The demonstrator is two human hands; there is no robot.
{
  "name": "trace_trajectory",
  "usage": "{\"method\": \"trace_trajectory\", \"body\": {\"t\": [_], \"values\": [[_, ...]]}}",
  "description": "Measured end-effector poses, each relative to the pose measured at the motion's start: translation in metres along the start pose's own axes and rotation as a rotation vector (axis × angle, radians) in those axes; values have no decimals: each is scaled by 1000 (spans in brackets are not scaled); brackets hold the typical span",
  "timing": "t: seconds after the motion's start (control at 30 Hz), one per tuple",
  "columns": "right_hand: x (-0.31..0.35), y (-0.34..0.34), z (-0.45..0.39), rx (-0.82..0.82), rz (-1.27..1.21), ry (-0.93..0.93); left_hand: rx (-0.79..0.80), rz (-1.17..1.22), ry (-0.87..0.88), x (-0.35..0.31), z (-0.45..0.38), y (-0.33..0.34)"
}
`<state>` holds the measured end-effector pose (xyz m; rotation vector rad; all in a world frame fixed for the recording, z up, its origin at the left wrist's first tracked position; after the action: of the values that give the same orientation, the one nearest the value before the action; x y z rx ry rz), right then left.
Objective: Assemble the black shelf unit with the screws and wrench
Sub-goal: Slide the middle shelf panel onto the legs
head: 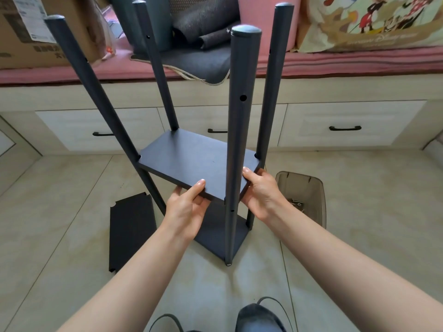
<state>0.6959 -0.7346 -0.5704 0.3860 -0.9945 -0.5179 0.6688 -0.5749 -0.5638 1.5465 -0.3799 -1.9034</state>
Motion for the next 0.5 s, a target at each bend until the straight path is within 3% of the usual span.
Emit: {"method": "trace_trajectory", "body": {"t": [0.17, 0.33, 0.5], "values": [[1, 1, 1, 14, -16, -1, 57, -4, -15, -1, 0, 1], [-1, 1, 3, 38, -18, -39, 268, -16, -91, 9, 11, 14], [0, -13, 0, 42, 138, -57, 285, 40, -129, 9, 11, 18]]}}
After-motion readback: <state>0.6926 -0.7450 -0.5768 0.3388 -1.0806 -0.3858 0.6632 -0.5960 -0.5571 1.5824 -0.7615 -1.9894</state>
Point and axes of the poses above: each hand's wrist, its own z-axis away from the middle knuckle, its own y-axis out of the palm, x = y × z, the point moved 4 cm from there along -z, towards the middle knuckle, and after that the axes turned 8 degrees about y, right-handed, at the moved point
